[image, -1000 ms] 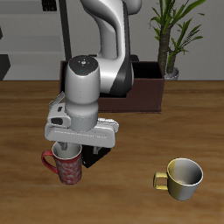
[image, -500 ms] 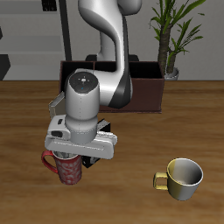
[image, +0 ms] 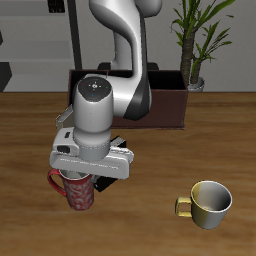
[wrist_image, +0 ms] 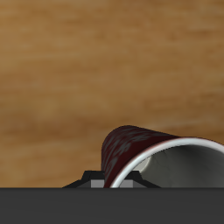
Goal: Place the red mug into the back desk caddy's right compartment and place the yellow book into the back desk caddy's back compartment
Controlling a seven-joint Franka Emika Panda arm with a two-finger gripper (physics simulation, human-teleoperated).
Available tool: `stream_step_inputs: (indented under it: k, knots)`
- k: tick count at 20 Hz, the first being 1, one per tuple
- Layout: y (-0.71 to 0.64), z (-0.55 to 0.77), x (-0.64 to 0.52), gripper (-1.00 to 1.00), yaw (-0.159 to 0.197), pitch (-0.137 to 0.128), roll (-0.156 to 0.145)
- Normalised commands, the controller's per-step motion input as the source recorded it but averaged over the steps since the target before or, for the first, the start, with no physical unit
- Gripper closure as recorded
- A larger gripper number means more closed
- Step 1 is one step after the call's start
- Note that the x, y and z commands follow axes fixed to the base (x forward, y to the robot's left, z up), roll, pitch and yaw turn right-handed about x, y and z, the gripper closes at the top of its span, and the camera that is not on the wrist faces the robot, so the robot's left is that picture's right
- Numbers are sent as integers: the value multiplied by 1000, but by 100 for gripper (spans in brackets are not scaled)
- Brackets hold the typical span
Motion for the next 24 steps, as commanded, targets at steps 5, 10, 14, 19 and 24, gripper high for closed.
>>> stream_step_inputs:
  k: [5, 10, 14, 19, 24]
  knots:
    - [-166, 398, -101, 100, 6, -72, -28]
    - [-209, 533, -197, 100, 18, -72, -54]
    - [-159, 655, -336, 100, 5, -85, -36]
    - [-96, 520, -305, 100, 2, -33, -45]
    - [-8, 643, -484, 100, -12, -45, -49]
